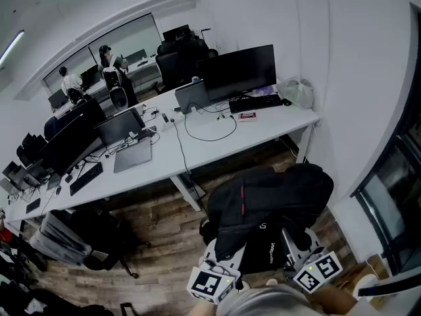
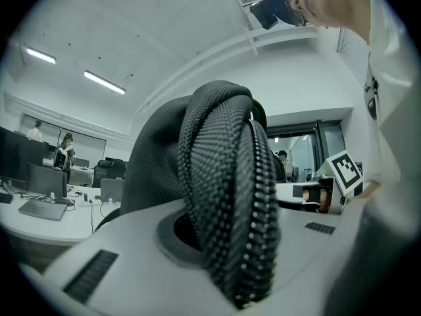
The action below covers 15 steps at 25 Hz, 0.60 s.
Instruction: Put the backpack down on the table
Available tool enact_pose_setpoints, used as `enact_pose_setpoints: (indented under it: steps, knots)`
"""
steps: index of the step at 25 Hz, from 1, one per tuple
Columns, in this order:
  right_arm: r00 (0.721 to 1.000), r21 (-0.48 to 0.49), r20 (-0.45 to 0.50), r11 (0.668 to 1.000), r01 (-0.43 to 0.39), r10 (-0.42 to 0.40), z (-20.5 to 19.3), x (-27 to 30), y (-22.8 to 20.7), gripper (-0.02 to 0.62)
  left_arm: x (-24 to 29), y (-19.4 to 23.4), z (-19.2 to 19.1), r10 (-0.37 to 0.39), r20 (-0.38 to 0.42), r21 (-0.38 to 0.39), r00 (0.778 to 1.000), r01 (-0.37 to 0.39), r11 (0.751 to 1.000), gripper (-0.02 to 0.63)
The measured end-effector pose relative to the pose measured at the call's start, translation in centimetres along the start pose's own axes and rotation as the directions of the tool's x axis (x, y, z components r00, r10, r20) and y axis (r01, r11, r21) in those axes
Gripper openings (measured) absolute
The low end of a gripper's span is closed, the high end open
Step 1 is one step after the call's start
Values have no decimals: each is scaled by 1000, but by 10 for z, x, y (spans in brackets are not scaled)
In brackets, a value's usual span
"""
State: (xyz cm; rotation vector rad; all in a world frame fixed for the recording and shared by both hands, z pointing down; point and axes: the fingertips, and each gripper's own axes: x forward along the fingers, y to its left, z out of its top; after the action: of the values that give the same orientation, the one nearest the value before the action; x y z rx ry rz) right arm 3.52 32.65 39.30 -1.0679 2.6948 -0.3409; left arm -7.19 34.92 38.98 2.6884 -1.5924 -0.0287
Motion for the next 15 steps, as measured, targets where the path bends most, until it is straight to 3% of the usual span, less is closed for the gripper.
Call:
enact_pose_setpoints:
  steps: [15]
  knots:
    - [1000,11,7,1000,24,-24,8,-22,-17,58,13,-25,0,-20,-16,-7,1000,19,1000,40]
